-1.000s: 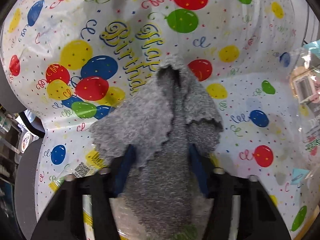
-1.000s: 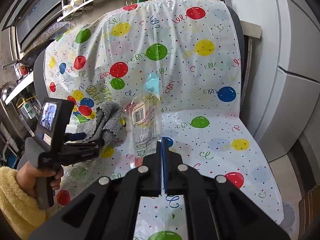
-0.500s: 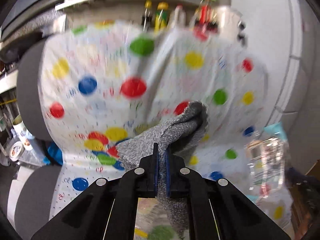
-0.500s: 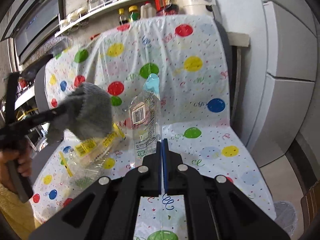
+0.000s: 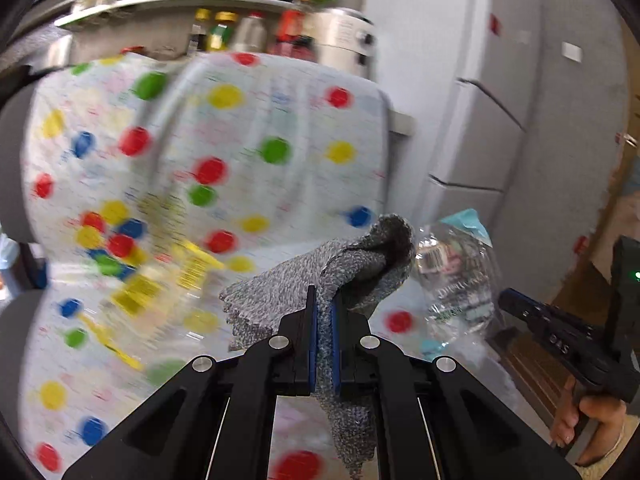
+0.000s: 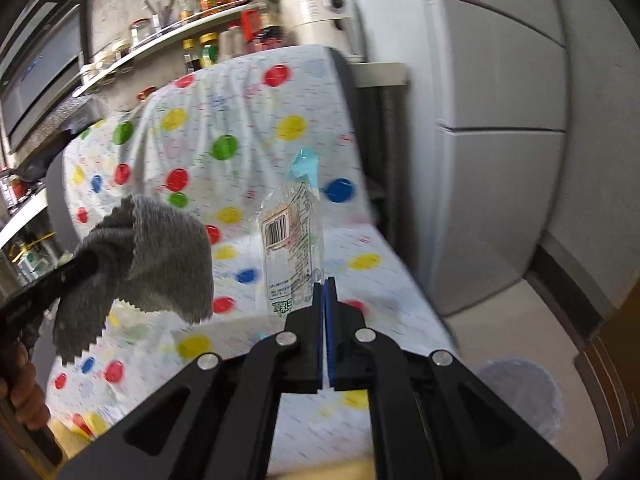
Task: Collect trash
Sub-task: 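Carry cloth and bottle to the wastebasket and open both tools over it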
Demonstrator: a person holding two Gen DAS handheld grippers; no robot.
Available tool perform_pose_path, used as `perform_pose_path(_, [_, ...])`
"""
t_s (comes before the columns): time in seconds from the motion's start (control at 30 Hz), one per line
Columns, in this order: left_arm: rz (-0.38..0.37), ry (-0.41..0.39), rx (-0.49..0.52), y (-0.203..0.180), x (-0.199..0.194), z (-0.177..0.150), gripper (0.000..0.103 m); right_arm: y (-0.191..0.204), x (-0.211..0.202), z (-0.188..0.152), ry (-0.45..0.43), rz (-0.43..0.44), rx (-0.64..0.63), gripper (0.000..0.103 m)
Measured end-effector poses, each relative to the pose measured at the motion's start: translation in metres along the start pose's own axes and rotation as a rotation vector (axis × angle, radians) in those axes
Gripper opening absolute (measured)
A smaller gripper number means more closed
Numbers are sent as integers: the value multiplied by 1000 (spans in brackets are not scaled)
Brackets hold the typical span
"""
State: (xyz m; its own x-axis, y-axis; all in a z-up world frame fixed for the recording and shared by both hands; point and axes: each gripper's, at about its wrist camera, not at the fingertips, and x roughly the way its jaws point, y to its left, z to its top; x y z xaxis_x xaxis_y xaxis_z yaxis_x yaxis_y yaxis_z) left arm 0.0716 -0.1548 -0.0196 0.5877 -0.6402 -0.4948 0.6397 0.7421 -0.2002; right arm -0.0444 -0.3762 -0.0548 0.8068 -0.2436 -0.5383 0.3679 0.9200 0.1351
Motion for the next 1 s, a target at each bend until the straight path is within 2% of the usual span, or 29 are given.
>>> perform_pose_path(0.23, [-200, 60, 102, -91, 30, -33, 6, -79, -51, -41, -6, -196, 85, 2])
perform_pose_path(0.3, [-279, 85, 159, -128, 39, -42, 6, -101, -66, -54, -4, -255, 114, 2])
perform_pose_path(0.47, [-396, 129, 276, -200, 59, -65, 6, -153, -88, -88, 28, -369, 199, 2])
perform_pose_path(0.7, [-458, 268, 339, -261, 108, -106, 6, -211, -75, -132, 134, -459, 295, 2])
perform_pose_path(0.87, [-433, 337, 380, -280, 144, -125, 6, -237, -49, -149, 203, -470, 340, 2])
perform_pose_path(0.97, [-428, 384, 367, -285, 163, -130, 12, -249, -34, -153, 222, -471, 364, 2])
perform_pose_path(1.0, [-426, 394, 364, -287, 167, -129, 18, -254, -29, -154, 224, -463, 383, 2])
